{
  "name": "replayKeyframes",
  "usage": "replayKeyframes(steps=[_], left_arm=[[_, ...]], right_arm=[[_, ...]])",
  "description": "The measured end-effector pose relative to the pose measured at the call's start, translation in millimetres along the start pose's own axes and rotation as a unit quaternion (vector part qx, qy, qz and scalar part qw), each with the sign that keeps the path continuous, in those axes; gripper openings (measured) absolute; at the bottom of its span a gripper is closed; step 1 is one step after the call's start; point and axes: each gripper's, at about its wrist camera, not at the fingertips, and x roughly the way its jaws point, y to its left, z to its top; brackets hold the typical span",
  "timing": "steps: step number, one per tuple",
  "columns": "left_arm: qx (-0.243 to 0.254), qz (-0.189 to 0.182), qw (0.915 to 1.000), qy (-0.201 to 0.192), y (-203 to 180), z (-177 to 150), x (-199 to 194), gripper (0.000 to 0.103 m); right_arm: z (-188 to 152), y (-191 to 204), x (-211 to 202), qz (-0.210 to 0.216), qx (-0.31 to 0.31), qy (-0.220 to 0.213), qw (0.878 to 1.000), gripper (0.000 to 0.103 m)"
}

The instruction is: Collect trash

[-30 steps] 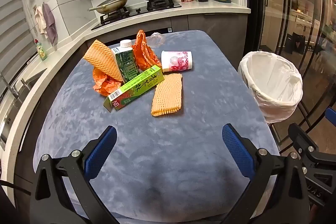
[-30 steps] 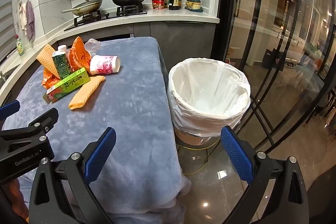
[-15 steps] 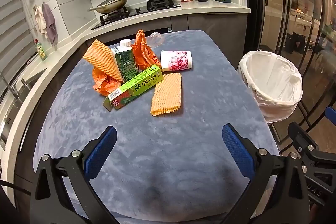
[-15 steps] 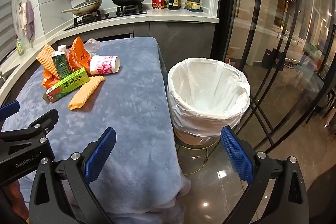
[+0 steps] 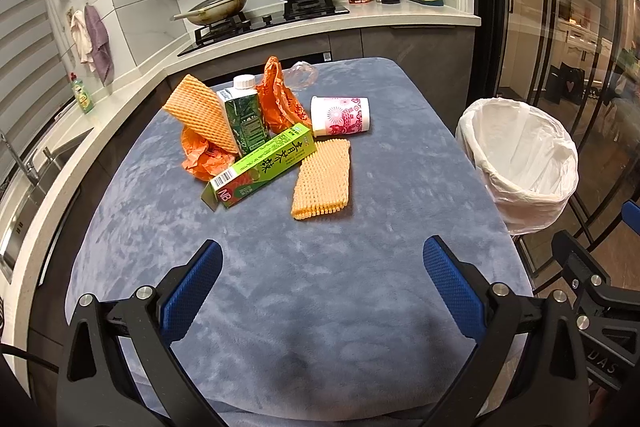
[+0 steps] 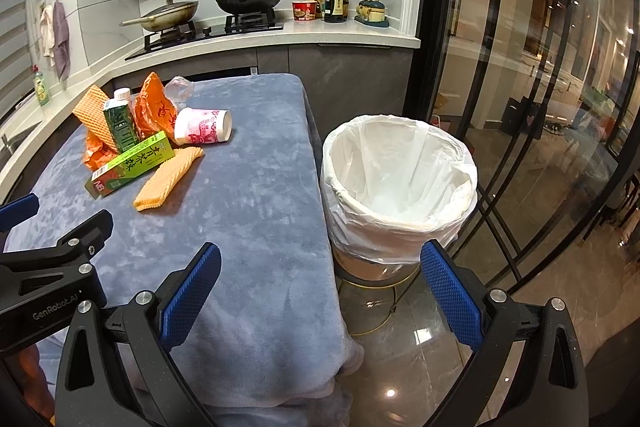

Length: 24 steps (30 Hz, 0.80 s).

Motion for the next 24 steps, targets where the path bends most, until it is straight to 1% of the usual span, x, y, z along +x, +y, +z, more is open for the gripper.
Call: replayKeyframes(steps=[5, 24], left_arm=[[-0.006, 0.004, 1.0000, 0.000, 3.4, -0.6, -0.6, 0.096], [-0.008, 0.005, 1.0000, 0.000, 5.9, 0.1, -2.7, 0.096]], right_arm=[[-0.4, 7.7, -4.4, 0.002, -0.008, -0.005, 1.000, 0.096], [2.4, 10.5, -9.0, 0.007, -0.019, -0.013, 1.000, 0.096]])
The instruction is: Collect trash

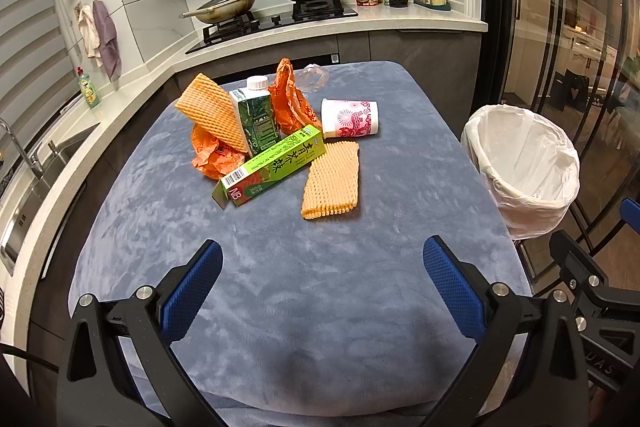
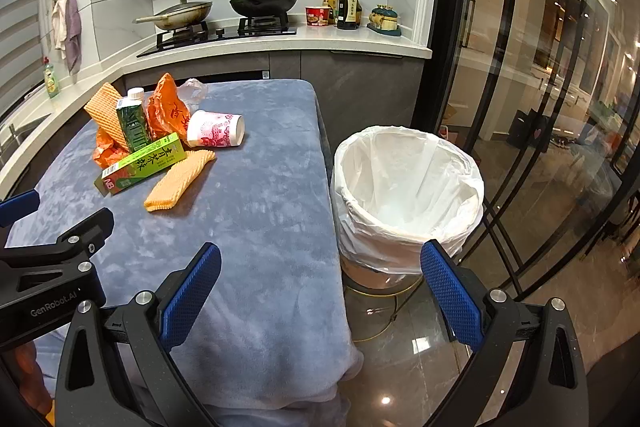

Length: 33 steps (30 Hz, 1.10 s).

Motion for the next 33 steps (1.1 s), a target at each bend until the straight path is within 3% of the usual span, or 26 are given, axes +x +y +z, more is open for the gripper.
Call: replayKeyframes(steps=[33], left_arm=[[0.000, 0.000, 1.0000, -0.003, 2.2, 1.4, -7.2, 0.096]], right_arm=[[4.1, 0.5, -4.9, 0.003, 0.004, -0.009, 1.000, 0.096]])
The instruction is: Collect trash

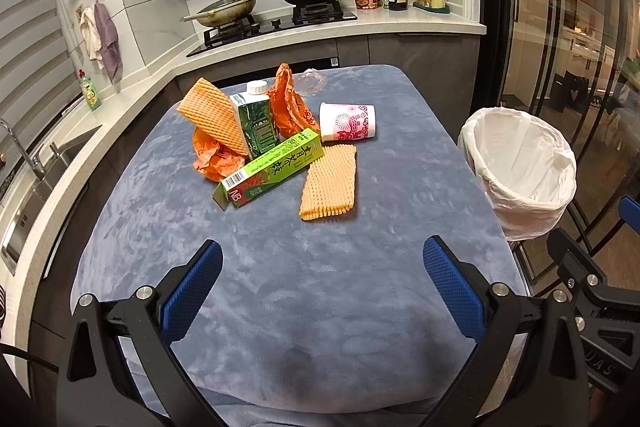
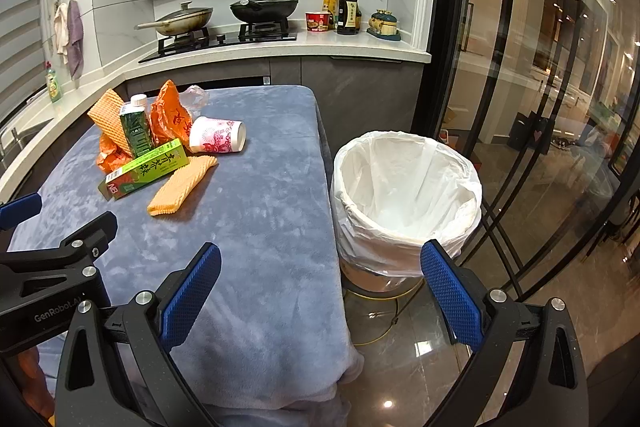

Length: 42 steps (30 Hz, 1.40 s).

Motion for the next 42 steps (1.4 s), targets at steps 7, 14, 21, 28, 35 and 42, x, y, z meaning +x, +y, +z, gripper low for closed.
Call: replayKeyframes(steps=[7, 14, 21, 28, 35, 42], left_arm=[[0.000, 0.000, 1.0000, 0.000, 0.2, -0.2, -0.2, 0.096], [-0.001, 0.001, 1.0000, 0.000, -1.1, 0.6, -4.9, 0.096], [-0.001, 0.001, 1.0000, -0.001, -1.0, 0.2, -3.5, 0.096], [-0.003, 0.001, 1.0000, -0.001, -1.6, 0.0, -6.4, 0.096], [-0.003, 0.001, 1.0000, -0.001, -1.2, 0.1, -7.1, 0.096], [-0.002, 0.001, 1.0000, -0.001, -1.3, -0.3, -6.2, 0.096]], right_arm=[[-1.0, 0.3, -0.4, 0.000, 0.000, 0.000, 1.000, 0.096], [-1.1, 1.0, -0.7, 0.001, 0.001, 0.000, 1.000, 0.096], [-3.9, 2.0, -1.0, 0.000, 0.002, -0.001, 1.000, 0.096], [-4.3, 1.5, -1.3, 0.001, 0.001, -0.001, 1.000, 0.096], [-4.3, 2.0, -1.6, 0.002, 0.001, -0.001, 1.000, 0.096], [-3.9, 2.8, -1.4, 0.002, 0.000, -0.001, 1.000, 0.096]])
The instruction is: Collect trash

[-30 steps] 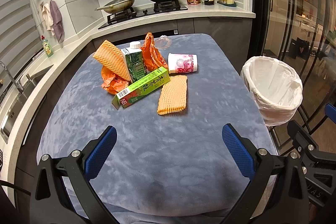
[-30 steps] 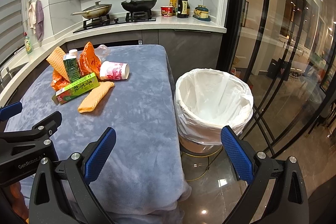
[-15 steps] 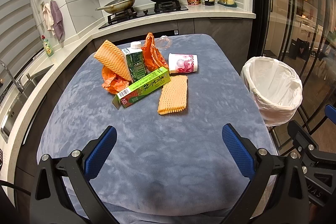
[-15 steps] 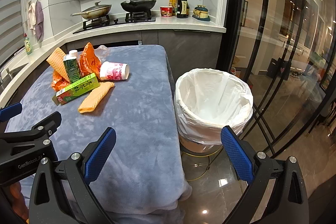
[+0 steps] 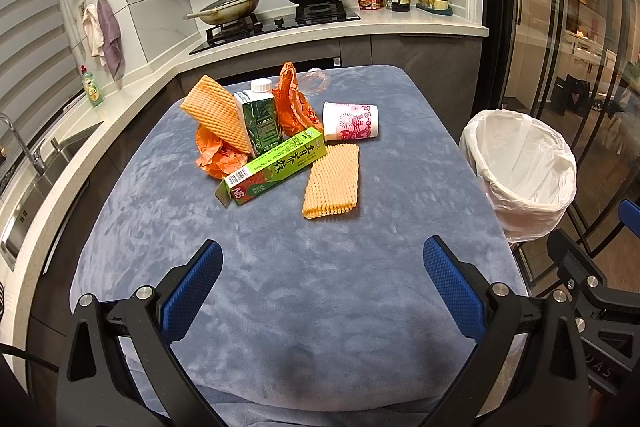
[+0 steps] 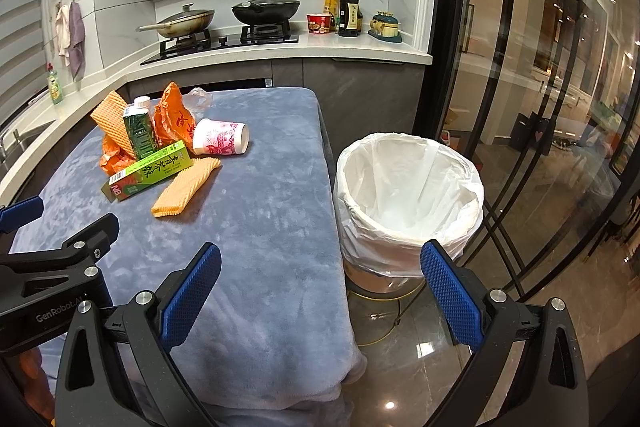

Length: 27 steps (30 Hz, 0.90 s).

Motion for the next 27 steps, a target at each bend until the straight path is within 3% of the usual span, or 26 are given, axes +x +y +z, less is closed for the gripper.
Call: replayKeyframes(steps=[18, 27], left_arm=[[-0.006, 0.001, 1.0000, 0.005, 3, -1, 1, 0.096], [-0.028, 0.006, 0.9994, 0.019, 23, 1, 23, 0.096]], right_arm=[[5, 8, 2, 0.006, -0.003, 0.000, 1.000, 0.096], [9, 15, 17, 0.018, 0.002, 0.002, 1.000, 0.096]])
